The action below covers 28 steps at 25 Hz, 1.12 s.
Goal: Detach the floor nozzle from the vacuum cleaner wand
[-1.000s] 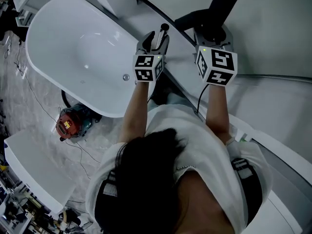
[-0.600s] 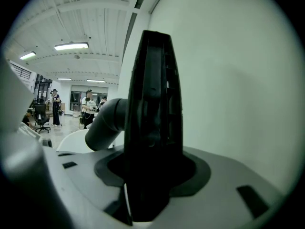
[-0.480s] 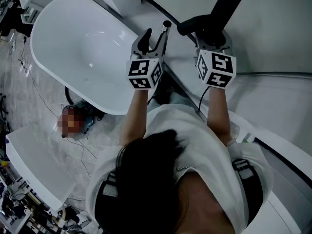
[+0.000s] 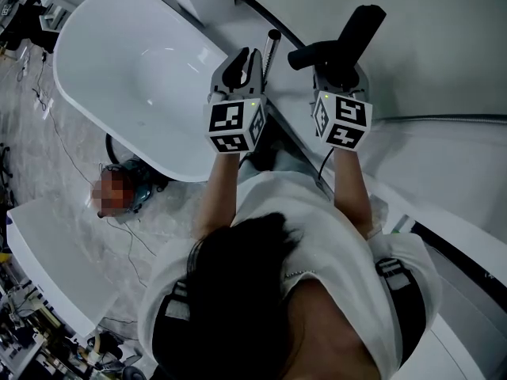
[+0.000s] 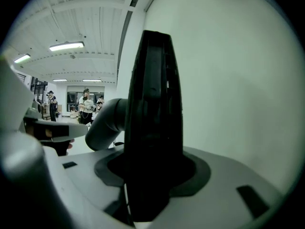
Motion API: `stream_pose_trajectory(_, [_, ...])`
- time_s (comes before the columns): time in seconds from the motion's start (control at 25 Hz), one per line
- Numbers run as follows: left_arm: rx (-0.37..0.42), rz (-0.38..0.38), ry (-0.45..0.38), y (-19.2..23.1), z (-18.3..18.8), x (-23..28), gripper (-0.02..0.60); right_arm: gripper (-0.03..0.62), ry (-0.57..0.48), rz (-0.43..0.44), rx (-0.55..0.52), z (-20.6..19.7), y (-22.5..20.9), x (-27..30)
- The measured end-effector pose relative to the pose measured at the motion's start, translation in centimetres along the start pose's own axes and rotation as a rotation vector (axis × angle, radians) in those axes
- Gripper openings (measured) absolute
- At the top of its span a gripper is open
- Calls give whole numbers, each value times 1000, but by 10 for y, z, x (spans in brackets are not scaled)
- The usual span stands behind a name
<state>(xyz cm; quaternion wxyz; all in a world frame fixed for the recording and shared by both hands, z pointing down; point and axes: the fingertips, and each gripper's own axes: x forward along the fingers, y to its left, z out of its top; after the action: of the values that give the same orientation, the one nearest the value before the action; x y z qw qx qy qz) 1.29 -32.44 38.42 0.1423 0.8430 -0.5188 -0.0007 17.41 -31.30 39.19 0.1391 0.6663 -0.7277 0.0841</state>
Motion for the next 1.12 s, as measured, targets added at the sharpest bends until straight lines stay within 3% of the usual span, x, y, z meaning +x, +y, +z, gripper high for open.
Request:
stream_pose_trajectory(0.32, [11,75,66,4,-18,-11,5,219,22,4,0,-24,11,1])
stream_pose_trajectory(0.8, [42,72,66,1,-18,-22,3,219,17,85,-53,-32,48,2])
stream_pose_trajectory(1.12, [36,71,62,9,-22,-23,3,219,12,80,-64,-33,56,8])
